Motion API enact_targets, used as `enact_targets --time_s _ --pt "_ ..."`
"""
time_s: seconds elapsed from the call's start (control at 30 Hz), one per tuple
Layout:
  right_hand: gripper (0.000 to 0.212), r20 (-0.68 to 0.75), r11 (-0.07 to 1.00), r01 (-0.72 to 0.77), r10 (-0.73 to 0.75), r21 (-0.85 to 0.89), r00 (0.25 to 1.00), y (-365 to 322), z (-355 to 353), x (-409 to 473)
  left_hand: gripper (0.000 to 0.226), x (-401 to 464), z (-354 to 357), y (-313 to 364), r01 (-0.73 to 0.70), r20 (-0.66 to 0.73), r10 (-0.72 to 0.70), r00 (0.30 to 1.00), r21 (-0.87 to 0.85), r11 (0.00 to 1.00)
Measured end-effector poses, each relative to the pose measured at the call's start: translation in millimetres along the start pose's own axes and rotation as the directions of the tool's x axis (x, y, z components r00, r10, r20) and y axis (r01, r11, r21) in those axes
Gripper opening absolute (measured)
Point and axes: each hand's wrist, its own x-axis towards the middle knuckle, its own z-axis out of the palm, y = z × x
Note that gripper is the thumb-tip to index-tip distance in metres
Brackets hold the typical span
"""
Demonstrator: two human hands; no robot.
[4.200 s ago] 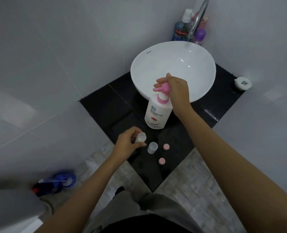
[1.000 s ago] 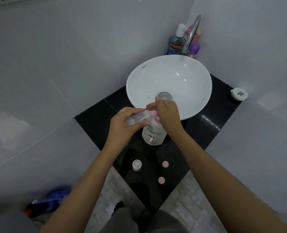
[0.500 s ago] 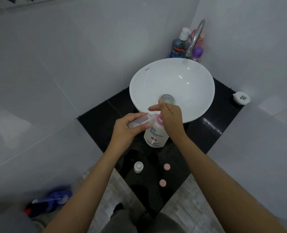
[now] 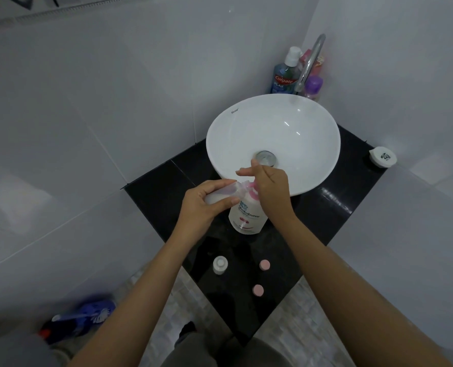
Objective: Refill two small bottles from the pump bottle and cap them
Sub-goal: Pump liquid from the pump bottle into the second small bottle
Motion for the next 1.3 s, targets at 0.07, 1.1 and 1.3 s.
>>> enact_targets --time_s 0.07,1.1,1.3 --pt "0.038 -0.005 0.998 0.045 -0.045 -0.054 0.999 -3 -1 1 0.034 0 0 2 0.002 -0.001 -0.002 1.000 -0.008 1.000" --pt "0.033 -0.052 0.989 0.142 -0.144 -0.028 0.988 -8 -4 1 0.031 4 -2 6 0.020 0.046 -0.017 0.999 -0.072 0.997" --pt "0.043 0.057 0.991 -0.063 0.056 0.121 0.997 1 -1 -4 0.032 7 -2 1 0.035 0.056 -0.033 0.998 -0.024 0.999"
